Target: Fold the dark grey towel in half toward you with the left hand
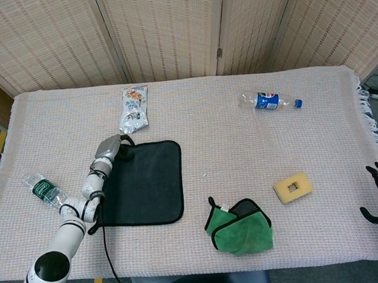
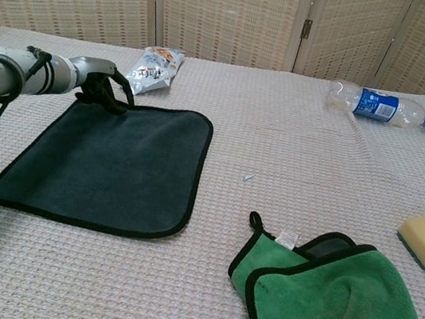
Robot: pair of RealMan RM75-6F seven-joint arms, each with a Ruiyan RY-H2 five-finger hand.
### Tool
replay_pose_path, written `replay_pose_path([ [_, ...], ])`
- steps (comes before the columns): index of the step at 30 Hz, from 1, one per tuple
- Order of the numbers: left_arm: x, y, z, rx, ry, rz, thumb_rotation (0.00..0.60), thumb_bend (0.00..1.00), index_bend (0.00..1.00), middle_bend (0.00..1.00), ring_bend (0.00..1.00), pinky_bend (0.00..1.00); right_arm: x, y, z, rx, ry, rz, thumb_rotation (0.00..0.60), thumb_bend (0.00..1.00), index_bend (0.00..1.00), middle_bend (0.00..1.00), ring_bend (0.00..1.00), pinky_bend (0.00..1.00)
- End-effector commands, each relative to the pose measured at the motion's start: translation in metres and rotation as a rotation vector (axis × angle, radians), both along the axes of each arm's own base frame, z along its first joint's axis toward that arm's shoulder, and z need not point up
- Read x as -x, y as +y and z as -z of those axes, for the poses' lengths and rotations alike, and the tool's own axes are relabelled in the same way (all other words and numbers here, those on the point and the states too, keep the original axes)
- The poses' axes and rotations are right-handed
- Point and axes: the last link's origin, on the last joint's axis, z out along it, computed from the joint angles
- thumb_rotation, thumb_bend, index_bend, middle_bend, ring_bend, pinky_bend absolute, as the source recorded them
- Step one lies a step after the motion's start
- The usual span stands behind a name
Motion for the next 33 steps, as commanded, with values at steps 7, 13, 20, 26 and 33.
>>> replay_pose_path([
  [7,0.002,-0.002,0.0,-0.023,0.035,0.038,0.6,0.46,0.46,1.0,1.0,1.0,-0.002,0.001,0.001,-0.012,-0.002,-0.009,0.6,0.35,0.0,0.0,0.0,0.0],
  [13,0.004,-0.003,0.0,-0.043,0.064,0.067,0.6,0.46,0.43,1.0,1.0,1.0,-0.002,0.001,0.002,-0.02,-0.008,-0.013,0.6,0.35,0.0,0.0,0.0,0.0],
  [20,0.007,-0.006,0.001,-0.074,0.098,0.088,0.6,0.45,0.51,1.0,1.0,1.0,-0.003,0.001,0.003,-0.028,-0.012,-0.017,0.6,0.35,0.0,0.0,0.0,0.0],
  [26,0.006,-0.01,0.005,-0.094,0.126,0.113,0.6,0.36,0.56,1.0,1.0,1.0,-0.003,0.0,0.004,-0.035,-0.012,-0.022,0.6,0.35,0.0,0.0,0.0,0.0],
  [33,0.003,-0.013,0.006,-0.147,0.153,0.15,0.6,0.32,0.62,1.0,1.0,1.0,-0.005,0.001,0.006,-0.045,-0.016,-0.028,0.6,0.35,0.0,0.0,0.0,0.0],
])
